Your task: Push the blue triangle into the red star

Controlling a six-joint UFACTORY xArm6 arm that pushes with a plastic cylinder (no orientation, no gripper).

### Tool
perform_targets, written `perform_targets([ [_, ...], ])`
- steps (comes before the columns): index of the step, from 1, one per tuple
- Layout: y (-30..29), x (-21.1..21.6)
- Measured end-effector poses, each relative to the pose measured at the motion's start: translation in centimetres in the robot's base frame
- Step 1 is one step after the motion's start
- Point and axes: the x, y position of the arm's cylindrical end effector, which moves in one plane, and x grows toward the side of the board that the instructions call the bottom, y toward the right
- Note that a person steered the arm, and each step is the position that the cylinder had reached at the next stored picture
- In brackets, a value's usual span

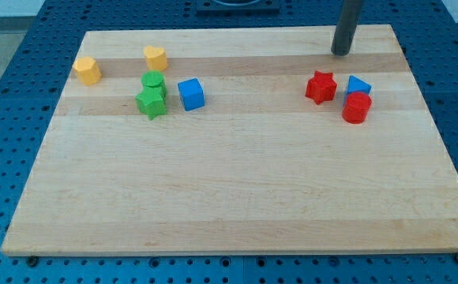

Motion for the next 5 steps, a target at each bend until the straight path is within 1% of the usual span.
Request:
perform_targets([
  [1,1.7,4.5],
  [2,4.6,11.1],
  [3,5.3,13.9],
  [4,5.1,14.3],
  [5,4.9,12.8],
])
